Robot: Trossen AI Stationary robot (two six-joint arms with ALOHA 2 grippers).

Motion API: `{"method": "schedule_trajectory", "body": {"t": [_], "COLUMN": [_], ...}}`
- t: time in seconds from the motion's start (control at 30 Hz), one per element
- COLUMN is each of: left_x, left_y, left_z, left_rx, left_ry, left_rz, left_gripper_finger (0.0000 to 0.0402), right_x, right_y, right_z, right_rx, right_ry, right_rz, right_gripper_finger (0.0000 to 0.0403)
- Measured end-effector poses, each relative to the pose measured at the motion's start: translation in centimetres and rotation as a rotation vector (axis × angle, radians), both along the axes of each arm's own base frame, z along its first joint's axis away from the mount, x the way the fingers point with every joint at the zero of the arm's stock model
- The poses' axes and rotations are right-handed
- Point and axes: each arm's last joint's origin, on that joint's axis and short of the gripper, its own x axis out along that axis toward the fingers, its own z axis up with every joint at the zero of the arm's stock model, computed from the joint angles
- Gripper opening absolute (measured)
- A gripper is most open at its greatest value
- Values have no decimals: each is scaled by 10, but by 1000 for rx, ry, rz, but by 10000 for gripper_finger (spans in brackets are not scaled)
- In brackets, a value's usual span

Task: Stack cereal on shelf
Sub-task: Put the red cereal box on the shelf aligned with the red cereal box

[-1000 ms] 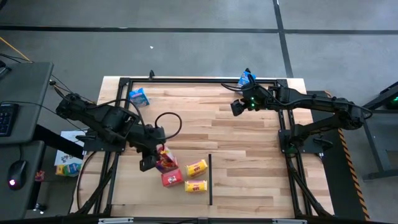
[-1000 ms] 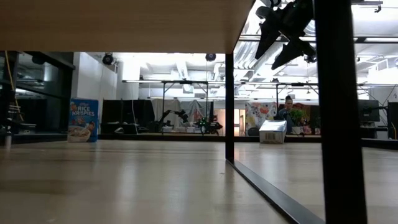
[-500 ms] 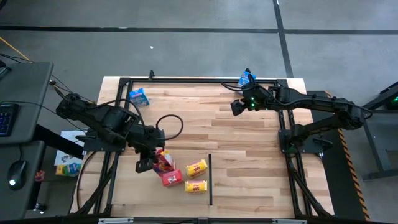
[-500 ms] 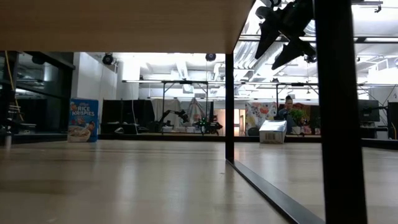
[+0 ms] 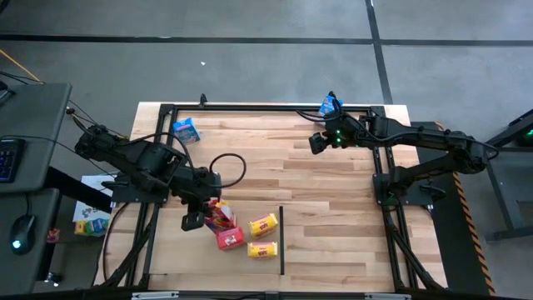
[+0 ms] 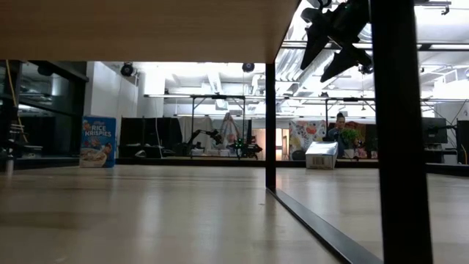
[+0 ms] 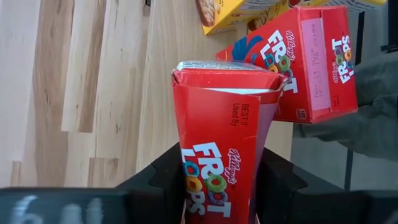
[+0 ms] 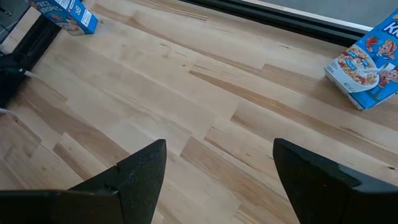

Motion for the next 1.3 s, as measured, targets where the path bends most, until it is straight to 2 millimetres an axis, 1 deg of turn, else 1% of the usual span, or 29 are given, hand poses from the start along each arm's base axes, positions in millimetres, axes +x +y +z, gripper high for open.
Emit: {"method": "schedule_trajectory", "body": {"t": [0.17,0.87,1.3], "left_x": [0,0,0], "left_y": [0,1,1], "left_z": [0,0,0], "left_rx": [3,23,34], "left_ry": [-3,-11,-18], "left_rz": [-8,3,-23], "left_gripper_finger": [142,143,143], "right_x": [0,0,0], "right_y": [0,0,0], "right_z": [0,0,0], "right_rx": [0,-10,-11], "right_ry": [0,3,3], "right_rz": [0,-9,-9], "right_gripper_finger": [287,287,287]}}
